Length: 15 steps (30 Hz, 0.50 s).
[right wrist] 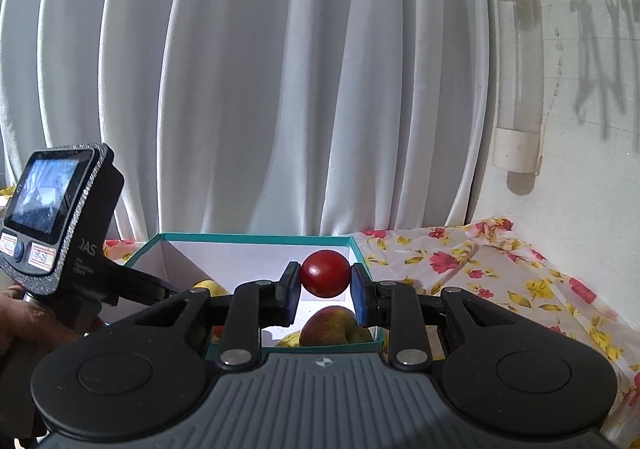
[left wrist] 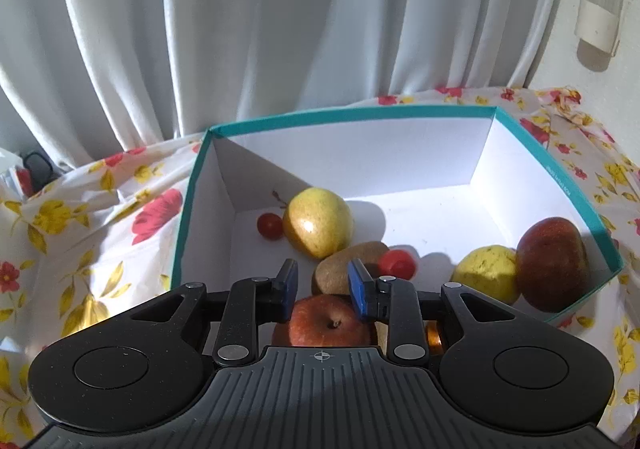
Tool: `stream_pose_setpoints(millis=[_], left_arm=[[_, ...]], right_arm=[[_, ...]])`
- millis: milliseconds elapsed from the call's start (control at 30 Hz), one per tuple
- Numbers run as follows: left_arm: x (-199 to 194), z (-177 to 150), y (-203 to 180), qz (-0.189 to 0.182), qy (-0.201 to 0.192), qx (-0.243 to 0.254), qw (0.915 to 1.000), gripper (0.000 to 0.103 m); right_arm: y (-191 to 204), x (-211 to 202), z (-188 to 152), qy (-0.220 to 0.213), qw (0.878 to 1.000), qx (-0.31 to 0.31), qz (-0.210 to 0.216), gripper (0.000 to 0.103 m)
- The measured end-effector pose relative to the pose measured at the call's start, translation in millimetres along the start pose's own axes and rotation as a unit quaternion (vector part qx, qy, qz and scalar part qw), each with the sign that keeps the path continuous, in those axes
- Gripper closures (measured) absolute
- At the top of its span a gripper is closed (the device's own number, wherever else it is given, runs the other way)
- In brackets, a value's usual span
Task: Organize fruits
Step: 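Release the cherry tomato into the box with the left tool while the right tool carries its tomato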
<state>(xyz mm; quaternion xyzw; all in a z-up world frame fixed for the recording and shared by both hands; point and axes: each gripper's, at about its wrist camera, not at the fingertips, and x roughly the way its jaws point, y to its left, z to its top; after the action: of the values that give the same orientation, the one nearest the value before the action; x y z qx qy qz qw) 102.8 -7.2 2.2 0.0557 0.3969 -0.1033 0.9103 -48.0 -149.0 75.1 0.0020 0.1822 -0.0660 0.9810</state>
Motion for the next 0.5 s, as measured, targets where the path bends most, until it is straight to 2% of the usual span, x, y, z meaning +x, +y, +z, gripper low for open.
stream_pose_setpoints(millis=[67, 133, 200, 233, 300, 500], left_arm=[[5, -3, 3, -0.018, 0.012, -0.005, 0.9998, 0.065], [1, -5, 7, -0.026, 0.007, -0.005, 0.9996, 0.049], [-9, -8, 11, -0.031, -0.008, -0.008, 0.9995, 0.008], [-15, -9, 14, -0.032, -0.016, -0.013, 0.9993, 0.003], [-29, -11, 16, -0.037, -0.031, -0.017, 0.9987, 0.002], [-55, -14, 21, -0.032, -0.031, -0.038, 0.9983, 0.000]], right_arm=[[0, 3, 0, 0.000, 1.000, 0.000, -0.001, 0.077], [-1, 5, 0, 0.000, 1.000, 0.003, -0.003, 0.077], [-1, 7, -1, 0.000, 1.000, 0.004, -0.005, 0.077], [-2, 8, -1, 0.000, 1.000, 0.004, -0.006, 0.077], [-2, 9, -2, -0.001, 1.000, 0.005, -0.008, 0.077], [0, 19, -4, 0.010, 1.000, 0.004, 0.000, 0.077]])
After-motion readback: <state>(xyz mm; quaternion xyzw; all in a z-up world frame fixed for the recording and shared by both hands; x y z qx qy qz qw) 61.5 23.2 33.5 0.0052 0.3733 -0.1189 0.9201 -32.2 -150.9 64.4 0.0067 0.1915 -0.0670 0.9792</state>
